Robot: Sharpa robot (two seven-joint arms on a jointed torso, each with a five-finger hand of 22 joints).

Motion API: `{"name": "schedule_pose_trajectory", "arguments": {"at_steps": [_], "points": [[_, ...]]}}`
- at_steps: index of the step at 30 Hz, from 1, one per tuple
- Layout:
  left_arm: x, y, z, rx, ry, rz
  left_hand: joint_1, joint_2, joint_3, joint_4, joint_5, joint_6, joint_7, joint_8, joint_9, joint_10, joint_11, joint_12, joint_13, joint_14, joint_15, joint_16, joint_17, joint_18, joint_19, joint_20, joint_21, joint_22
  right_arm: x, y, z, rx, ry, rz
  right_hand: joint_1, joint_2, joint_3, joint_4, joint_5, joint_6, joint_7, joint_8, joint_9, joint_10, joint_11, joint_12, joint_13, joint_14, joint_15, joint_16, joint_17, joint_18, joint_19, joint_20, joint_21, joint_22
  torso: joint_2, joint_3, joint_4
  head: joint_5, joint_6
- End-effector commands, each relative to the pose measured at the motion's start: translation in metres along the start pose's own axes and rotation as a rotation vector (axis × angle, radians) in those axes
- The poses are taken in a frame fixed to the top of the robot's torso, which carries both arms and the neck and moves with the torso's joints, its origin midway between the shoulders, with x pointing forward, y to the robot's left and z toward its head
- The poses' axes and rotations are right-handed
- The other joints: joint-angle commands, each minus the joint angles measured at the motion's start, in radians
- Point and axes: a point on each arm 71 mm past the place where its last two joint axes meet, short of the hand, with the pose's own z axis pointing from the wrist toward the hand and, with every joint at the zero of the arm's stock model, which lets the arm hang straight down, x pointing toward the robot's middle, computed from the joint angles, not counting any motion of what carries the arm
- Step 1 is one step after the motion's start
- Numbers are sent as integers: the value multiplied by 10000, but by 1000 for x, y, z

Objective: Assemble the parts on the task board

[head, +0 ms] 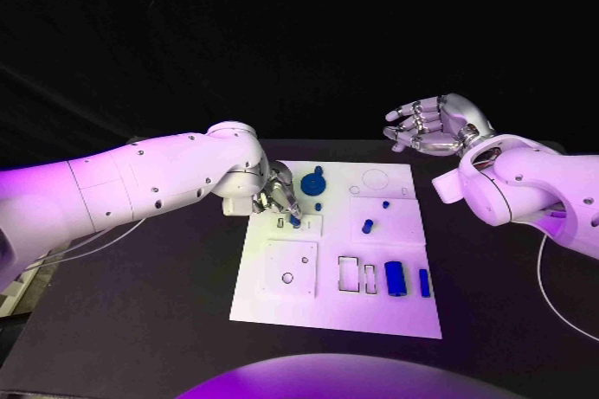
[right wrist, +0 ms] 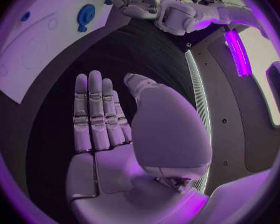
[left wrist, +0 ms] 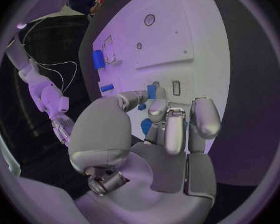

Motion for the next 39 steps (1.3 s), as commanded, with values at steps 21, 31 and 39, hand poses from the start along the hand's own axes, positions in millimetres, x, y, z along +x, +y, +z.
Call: {"name": "schedule_pose_trajectory", "arguments": {"at_steps": [21,31,39], "points": [[4,-2,4,45,251,90,-20,107,1824,-1966,317,77,-140,58,66,96,-37,16,14,669,-74,-3,1147,-145,2,-44,53,36,-1,2,0,-340,-167,696,-127,-124,112,-32,-25,34,62,-111,-99,97,112,-309,-565,-19,96,-429,-103,29,-76,45,-225,-234,-3,-7,1,-7,-28],[5,-1,4,7,354,156,-25,108,1819,-1964,341,78,-141,59,70,102,-39,20,20,669,-75,-4,1145,-146,5,-45,56,42,-1,2,0,-307,-178,701,-134,-119,117,-37,-23,34,65,-116,-105,100,116,-326,-602,-19,100,-457,-108,29,-77,50,-241,-251,0,-5,-7,-11,-40],[6,-1,4,-46,537,267,-27,109,1814,-1965,360,79,-142,61,73,107,-41,24,25,669,-76,-4,1145,-148,8,-45,59,49,0,2,0,-304,-141,712,-122,-105,134,-53,-19,39,64,-118,-110,105,115,-341,-642,-15,101,-485,-113,31,-77,54,-256,-269,5,0,-1,-35,-27]]}}
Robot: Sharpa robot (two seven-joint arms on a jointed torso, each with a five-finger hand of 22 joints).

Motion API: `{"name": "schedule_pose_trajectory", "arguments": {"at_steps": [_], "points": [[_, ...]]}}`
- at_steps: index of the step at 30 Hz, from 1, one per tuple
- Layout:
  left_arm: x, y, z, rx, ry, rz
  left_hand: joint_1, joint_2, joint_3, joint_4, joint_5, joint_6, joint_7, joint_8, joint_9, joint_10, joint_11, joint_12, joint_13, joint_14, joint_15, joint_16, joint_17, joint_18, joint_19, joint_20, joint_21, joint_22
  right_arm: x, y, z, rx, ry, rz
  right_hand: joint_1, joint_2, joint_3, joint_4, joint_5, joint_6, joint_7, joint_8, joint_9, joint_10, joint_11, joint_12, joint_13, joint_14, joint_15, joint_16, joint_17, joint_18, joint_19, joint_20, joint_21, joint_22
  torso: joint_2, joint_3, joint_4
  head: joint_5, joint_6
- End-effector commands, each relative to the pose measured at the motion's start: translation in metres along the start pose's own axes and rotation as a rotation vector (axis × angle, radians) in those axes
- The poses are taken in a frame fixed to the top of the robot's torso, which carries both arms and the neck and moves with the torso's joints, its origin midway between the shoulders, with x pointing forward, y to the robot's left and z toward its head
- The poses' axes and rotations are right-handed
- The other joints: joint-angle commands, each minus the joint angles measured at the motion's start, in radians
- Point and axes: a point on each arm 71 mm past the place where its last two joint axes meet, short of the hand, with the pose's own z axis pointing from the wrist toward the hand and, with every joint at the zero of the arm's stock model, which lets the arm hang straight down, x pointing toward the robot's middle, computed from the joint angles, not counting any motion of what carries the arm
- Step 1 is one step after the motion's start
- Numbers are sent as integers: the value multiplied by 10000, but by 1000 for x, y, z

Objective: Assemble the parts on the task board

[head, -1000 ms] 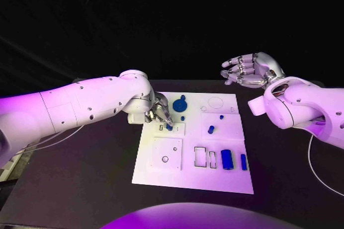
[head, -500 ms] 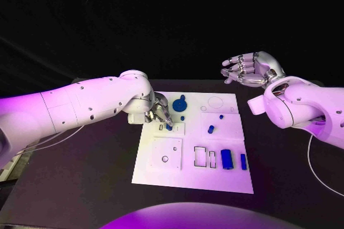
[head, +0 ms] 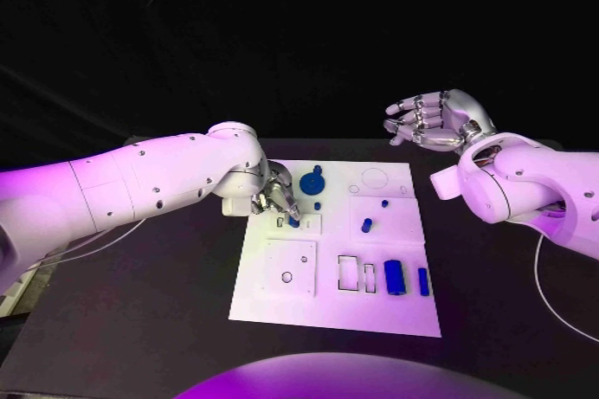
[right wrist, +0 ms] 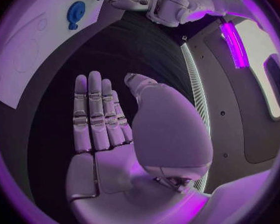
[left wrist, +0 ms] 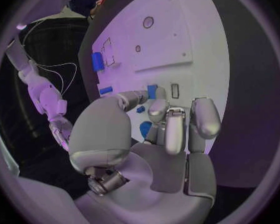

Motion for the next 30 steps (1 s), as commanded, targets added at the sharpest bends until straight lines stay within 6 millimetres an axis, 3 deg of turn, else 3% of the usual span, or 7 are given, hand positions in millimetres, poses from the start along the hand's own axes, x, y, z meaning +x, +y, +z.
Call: {"name": "schedule_pose_trajectory", "arguments": {"at_steps": [1,4,6,10,30], "points": [[4,-1,1,11,308,161,-29,108,1867,-1908,64,79,-143,65,19,71,-5,24,-3,669,-77,-4,1145,-148,8,-45,61,15,1,1,0,-114,59,19,-28,-16,42,-15,-18,23,49,-69,-14,20,27,-41,-8,-6,95,-65,-14,31,-40,14,-61,-15,5,3,1,-4,6],[3,-1,1,19,262,135,-32,108,1857,-1914,131,81,-147,69,29,70,-9,13,-20,668,-81,-6,1141,-148,9,-46,63,17,1,1,0,-114,68,21,-28,-16,42,-15,-18,23,49,-69,-14,20,27,-41,-8,-6,95,-65,-14,31,-40,14,-61,-15,-1,0,-5,2,-2],[3,-1,1,22,203,107,-79,68,1793,-1931,613,112,-165,101,85,92,-26,13,-12,670,-96,-6,1147,-149,16,-56,74,30,1,1,0,-119,78,24,-28,-16,42,-15,-18,23,49,-69,-14,20,27,-41,-8,-6,95,-65,-14,31,-40,14,-61,-15,-2,4,0,13,-1],[2,-1,1,20,120,67,-98,58,1735,-1943,854,130,-180,120,127,112,-40,14,-6,671,-107,-6,1150,-152,24,-64,85,50,2,1,0,-128,100,31,-26,-8,51,-21,-17,29,49,-68,-16,22,30,-49,-30,-4,96,-81,-16,32,-41,16,-70,-25,-3,6,5,9,3],[4,-7,3,183,27,42,-124,33,1676,-1957,1094,185,-211,166,192,151,-67,2,-26,672,-128,-6,1155,-168,70,-76,128,140,2,1,-1,-115,139,40,-45,-7,55,-24,-21,37,55,-69,-21,24,35,-71,-79,-7,104,-119,-22,31,-49,23,-95,-51,9,0,-2,-9,-11]]}}
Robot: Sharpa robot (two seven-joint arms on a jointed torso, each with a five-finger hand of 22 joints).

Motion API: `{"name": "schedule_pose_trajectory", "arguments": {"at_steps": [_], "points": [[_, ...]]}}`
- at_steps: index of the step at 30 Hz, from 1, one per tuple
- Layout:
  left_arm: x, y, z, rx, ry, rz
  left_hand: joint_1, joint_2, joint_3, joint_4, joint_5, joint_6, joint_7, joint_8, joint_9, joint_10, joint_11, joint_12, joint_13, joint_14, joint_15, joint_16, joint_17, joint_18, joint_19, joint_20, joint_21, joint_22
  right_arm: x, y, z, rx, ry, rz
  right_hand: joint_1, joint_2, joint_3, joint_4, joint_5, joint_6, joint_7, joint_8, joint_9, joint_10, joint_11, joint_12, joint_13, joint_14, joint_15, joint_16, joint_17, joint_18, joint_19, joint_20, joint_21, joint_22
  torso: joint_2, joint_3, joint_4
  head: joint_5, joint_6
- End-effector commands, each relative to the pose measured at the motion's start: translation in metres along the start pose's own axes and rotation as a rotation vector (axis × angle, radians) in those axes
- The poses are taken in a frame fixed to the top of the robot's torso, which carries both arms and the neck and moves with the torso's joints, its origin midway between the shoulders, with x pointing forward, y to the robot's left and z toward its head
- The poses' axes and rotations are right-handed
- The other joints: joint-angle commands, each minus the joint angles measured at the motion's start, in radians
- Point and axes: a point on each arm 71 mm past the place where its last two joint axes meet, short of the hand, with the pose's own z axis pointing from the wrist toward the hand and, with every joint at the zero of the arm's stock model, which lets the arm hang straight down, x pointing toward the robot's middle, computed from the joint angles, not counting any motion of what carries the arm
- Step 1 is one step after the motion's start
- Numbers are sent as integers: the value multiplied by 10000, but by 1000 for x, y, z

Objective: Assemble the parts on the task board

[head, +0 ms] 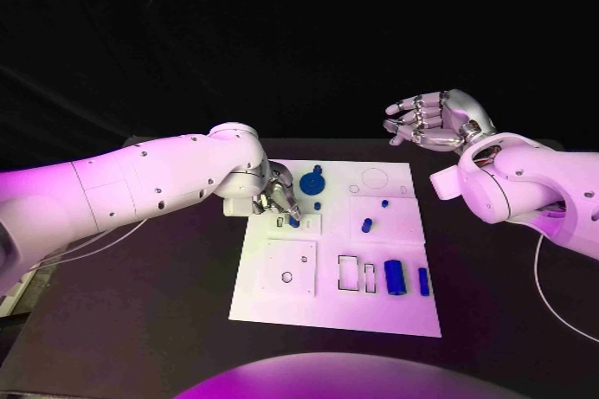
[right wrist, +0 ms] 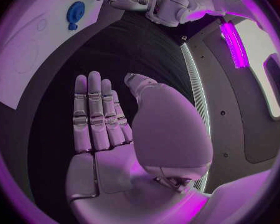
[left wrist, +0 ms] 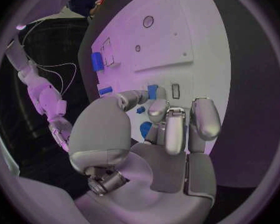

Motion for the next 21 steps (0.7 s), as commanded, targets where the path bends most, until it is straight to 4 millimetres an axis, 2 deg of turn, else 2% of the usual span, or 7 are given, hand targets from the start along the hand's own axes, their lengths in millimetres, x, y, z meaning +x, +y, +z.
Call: {"name": "schedule_pose_trajectory", "arguments": {"at_steps": [1,14,21], "points": [[3,-5,1,183,68,12,-81,-3,1772,-1859,52,184,-214,20,-18,43,5,0,-14,673,-56,-6,1154,-169,34,-39,53,23,1,1,0,-112,127,21,-45,-7,56,-25,-21,38,57,-69,-12,16,27,-32,-8,29,68,-61,-13,31,-50,23,-53,-8,2,1,-3,-2,-15],[5,-7,2,176,228,127,-95,-20,1749,-1865,142,208,-229,33,4,71,-9,-1,-16,674,-66,-5,1157,-175,48,-45,66,51,2,1,0,-111,136,24,-51,-5,59,-27,-21,42,58,-69,-15,18,29,-40,-28,27,71,-77,-15,31,-54,26,-64,-19,-16,17,2,4,-34],[5,-5,2,61,454,280,-100,-35,1737,-1874,207,223,-238,35,16,76,-18,-19,-43,673,-73,-7,1155,-178,56,-49,75,67,1,1,-1,-98,138,25,-51,-5,59,-27,-21,42,58,-69,-15,18,29,-40,-28,27,71,-77,-15,31,-54,26,-64,-19,-11,5,-5,6,-39]]}}
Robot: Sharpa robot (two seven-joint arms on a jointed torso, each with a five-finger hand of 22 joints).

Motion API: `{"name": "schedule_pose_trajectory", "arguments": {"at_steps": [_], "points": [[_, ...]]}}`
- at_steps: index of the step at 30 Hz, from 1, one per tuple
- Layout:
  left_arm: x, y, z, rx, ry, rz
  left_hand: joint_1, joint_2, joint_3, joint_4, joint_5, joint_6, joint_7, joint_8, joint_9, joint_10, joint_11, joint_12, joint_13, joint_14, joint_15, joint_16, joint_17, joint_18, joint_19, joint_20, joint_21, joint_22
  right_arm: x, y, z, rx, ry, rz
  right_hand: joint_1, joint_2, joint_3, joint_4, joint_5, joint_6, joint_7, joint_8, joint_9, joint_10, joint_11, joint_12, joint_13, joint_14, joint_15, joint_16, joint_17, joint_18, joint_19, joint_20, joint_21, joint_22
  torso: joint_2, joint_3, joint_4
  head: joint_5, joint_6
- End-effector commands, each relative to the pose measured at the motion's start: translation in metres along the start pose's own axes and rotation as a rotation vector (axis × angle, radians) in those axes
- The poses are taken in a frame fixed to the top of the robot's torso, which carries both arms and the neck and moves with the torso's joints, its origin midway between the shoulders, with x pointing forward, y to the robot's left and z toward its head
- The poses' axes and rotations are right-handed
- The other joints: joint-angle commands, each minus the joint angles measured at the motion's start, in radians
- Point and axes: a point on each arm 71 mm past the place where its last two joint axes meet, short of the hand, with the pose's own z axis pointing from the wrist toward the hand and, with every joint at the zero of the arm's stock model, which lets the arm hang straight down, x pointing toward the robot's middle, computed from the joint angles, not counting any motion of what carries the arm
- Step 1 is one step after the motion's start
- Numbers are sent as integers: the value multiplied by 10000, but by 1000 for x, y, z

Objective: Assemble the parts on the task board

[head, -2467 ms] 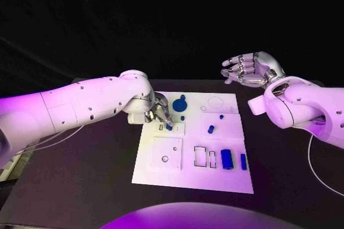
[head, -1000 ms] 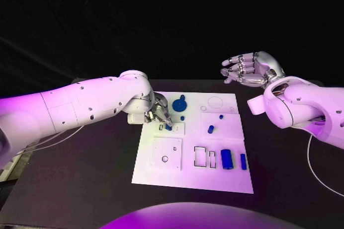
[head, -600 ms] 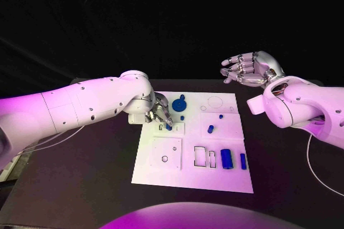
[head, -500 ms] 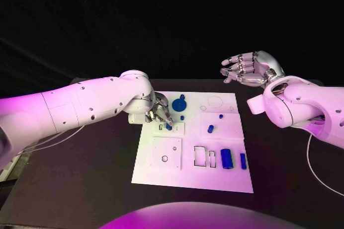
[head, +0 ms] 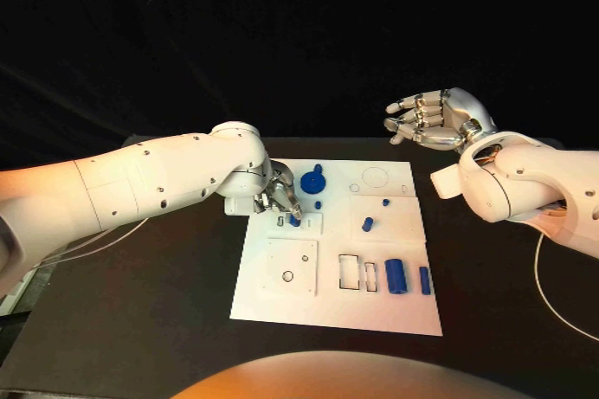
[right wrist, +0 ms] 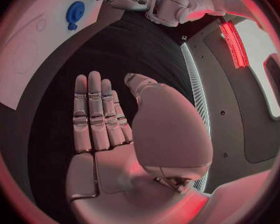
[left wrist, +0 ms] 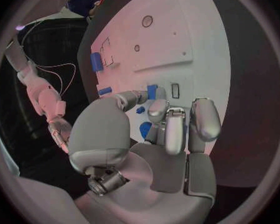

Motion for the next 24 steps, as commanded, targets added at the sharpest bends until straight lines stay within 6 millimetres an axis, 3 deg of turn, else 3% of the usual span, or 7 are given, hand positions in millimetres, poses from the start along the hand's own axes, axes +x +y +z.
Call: {"name": "schedule_pose_trajectory", "arguments": {"at_steps": [1,4,14,24], "points": [[5,-3,1,95,425,222,29,94,1763,-1847,33,206,-253,-4,21,75,-20,-19,-11,673,-75,-7,1155,-178,21,-14,32,0,1,1,0,-101,135,19,-51,-5,59,-27,-22,42,59,-69,-15,17,28,-40,-9,27,72,-22,-17,31,-54,26,-64,-9,3,-8,-1,0,-2],[5,-3,1,78,456,249,26,90,1758,-1850,67,215,-258,-4,27,74,-25,-33,-33,675,-79,-4,1161,-181,29,-16,40,17,1,1,0,-99,134,19,-58,-3,62,-29,-22,47,59,-69,-18,24,29,-47,-32,26,75,-39,-19,31,-58,30,-76,-21,4,-14,2,-2,-8],[5,-2,1,57,432,239,-72,17,1657,-1853,748,327,-322,17,130,186,-83,-93,-109,677,-132,-7,1165,-192,60,-68,77,85,1,1,-1,-94,139,20,-62,-5,63,-32,-23,49,59,-69,-19,28,29,-51,-46,24,77,-52,-21,31,-60,32,-85,-30,5,-18,10,-5,-19],[4,-5,2,90,289,149,-111,27,1622,-1826,890,352,-332,25,154,206,-95,-104,-129,678,-141,-7,1168,-196,69,-76,87,105,1,1,-1,-102,137,23,-68,-7,70,-47,-23,56,58,-70,-25,48,30,-63,-96,4,84,-103,-31,31,-74,41,-116,-60,12,-12,-6,0,-16]]}}
